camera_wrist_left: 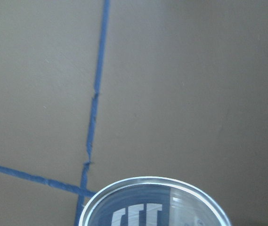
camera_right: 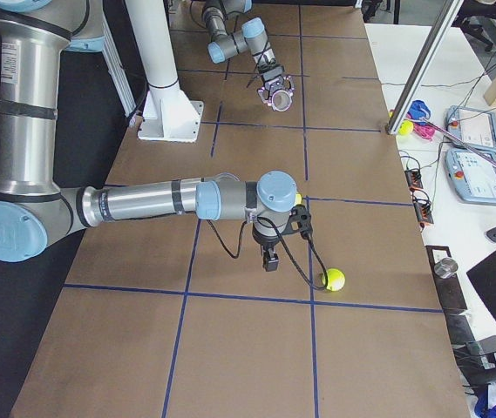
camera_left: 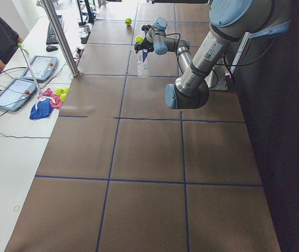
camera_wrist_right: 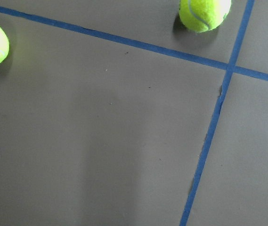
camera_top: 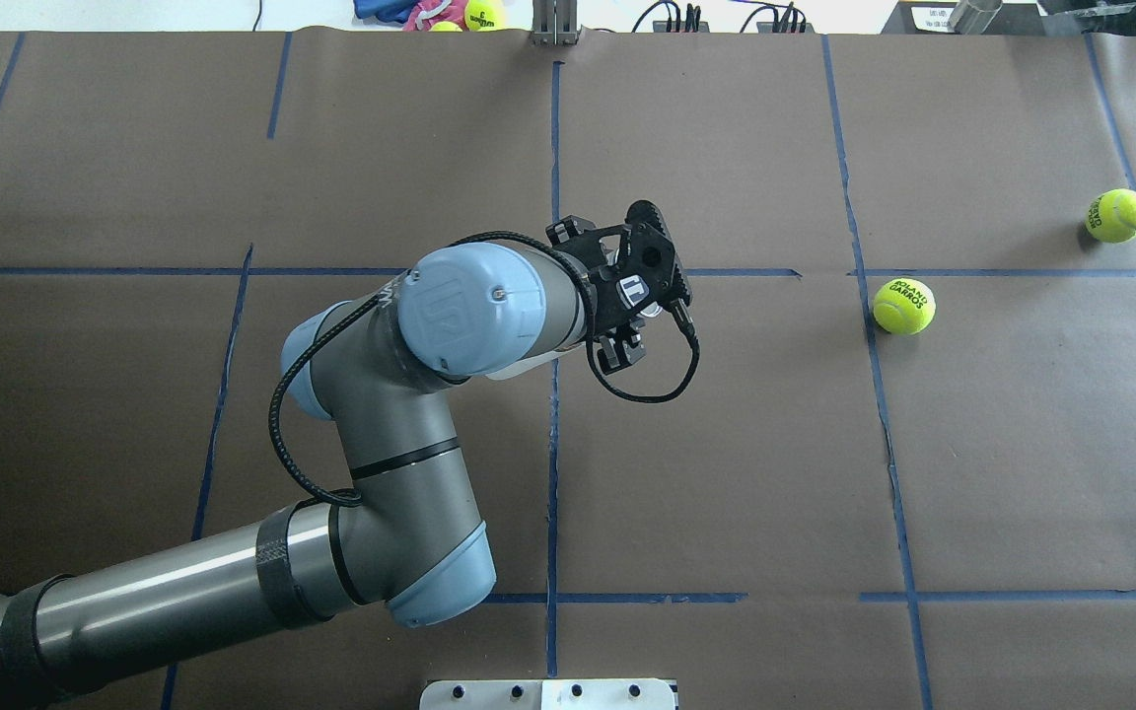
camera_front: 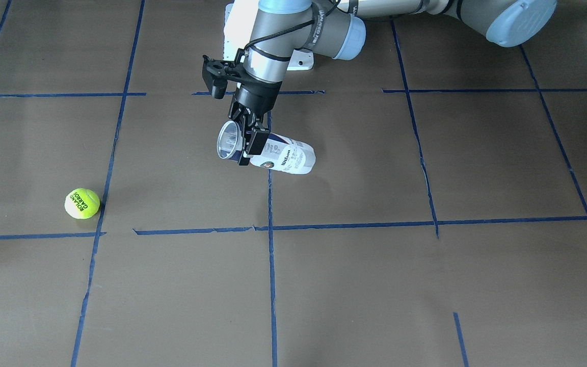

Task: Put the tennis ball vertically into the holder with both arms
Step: 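Raise the upright can with the left gripper, open end up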

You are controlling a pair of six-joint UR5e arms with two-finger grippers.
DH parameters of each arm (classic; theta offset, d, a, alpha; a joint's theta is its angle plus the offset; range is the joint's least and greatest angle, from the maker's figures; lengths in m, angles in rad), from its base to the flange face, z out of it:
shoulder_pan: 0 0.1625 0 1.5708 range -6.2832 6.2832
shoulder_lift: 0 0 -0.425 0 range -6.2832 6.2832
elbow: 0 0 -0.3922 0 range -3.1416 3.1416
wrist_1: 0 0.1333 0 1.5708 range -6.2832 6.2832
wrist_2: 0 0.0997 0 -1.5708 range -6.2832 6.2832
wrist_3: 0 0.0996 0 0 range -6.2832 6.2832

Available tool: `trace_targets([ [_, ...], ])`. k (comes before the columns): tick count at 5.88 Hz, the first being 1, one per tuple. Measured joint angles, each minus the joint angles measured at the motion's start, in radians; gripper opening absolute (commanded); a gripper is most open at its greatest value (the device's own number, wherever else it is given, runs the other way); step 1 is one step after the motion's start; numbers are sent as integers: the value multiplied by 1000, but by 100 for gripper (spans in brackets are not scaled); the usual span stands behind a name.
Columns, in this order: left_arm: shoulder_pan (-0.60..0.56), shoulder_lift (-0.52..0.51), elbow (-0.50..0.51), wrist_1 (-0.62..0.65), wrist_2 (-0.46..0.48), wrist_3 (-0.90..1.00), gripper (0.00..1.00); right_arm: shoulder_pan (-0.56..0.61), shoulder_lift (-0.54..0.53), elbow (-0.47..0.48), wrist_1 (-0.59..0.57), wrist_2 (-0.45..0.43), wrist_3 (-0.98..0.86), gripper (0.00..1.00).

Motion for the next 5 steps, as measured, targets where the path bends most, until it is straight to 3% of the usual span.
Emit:
trace_targets([
  [2, 15, 46, 17, -319, 81, -184, 77, -1, 34, 2, 0, 87, -1, 100],
  [5, 98, 106, 145, -797, 349, -280, 77, -18, 158, -13, 0, 116, 26, 100],
])
